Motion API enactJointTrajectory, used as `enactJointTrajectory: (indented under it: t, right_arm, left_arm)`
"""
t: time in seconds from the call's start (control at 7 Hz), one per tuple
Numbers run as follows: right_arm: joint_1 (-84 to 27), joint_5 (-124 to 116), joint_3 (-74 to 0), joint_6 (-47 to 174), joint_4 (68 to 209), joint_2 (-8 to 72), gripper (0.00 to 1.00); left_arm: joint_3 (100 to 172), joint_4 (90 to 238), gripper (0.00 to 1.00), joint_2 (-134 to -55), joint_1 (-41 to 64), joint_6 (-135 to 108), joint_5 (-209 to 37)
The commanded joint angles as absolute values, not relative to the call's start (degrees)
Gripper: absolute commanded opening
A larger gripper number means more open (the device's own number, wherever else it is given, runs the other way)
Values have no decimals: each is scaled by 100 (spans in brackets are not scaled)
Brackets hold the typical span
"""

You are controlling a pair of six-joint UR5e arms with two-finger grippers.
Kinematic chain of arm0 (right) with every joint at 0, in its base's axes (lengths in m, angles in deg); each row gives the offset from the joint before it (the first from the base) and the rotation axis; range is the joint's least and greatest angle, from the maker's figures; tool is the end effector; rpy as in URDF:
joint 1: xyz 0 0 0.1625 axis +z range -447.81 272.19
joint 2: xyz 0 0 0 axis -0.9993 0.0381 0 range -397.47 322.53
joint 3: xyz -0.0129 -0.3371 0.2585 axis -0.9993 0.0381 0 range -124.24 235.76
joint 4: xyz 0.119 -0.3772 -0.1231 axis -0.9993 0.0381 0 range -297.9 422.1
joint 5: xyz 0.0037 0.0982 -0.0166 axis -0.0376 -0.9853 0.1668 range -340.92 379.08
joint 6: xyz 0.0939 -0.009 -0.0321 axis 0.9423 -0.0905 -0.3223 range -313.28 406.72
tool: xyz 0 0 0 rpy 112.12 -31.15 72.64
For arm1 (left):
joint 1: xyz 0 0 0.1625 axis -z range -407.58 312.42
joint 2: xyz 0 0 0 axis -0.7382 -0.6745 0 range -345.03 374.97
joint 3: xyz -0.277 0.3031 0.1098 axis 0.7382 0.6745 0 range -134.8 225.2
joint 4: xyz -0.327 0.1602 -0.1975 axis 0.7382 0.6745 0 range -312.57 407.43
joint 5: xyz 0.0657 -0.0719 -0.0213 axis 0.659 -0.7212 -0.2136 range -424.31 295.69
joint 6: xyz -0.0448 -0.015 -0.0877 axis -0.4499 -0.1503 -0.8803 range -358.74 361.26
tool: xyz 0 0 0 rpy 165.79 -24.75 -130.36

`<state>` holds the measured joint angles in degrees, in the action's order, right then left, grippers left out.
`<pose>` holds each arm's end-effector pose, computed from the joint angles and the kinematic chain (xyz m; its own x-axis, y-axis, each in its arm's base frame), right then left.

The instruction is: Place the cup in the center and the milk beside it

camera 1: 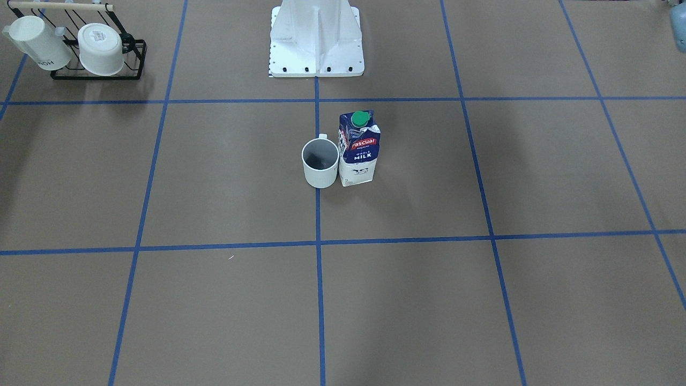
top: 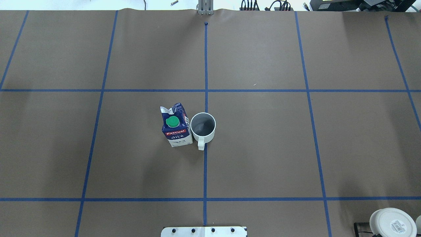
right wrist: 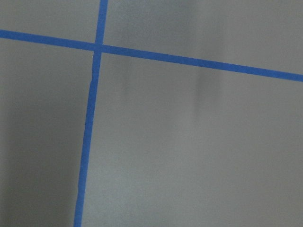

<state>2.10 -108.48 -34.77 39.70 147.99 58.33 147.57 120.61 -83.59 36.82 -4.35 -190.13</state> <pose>0.0718 -0.4458 0.7023 0.7866 -0.1113 0.6073 0.0984 0.9936 0.0546 -0.0225 -0.5396 0.5162 0.8086 0.0231 -0.5879 -0.0183 0.9997 0.0141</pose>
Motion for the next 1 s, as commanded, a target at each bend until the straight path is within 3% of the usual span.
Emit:
enactJointTrajectory:
  t: [0.0,0.14,0.57,0.86]
  right_arm:
    - [210,-10872,-3485,3978,14797,5833,100]
    - [210,-10889,-3494,3978,14797,5833,100]
    - [210,-10889,-3485,3978,14806,5833,100]
    - [210,-10889,-3494,3978,14806,5833,100]
  left_arm:
    - [14731,12214,99,-8015,3891,-480,-19043]
    - [14654,12475,99,-7961,3890,-315,-19043]
    - [14697,13948,99,-6691,3917,206,-19383]
    - [14697,14341,99,-6431,3925,162,-20208]
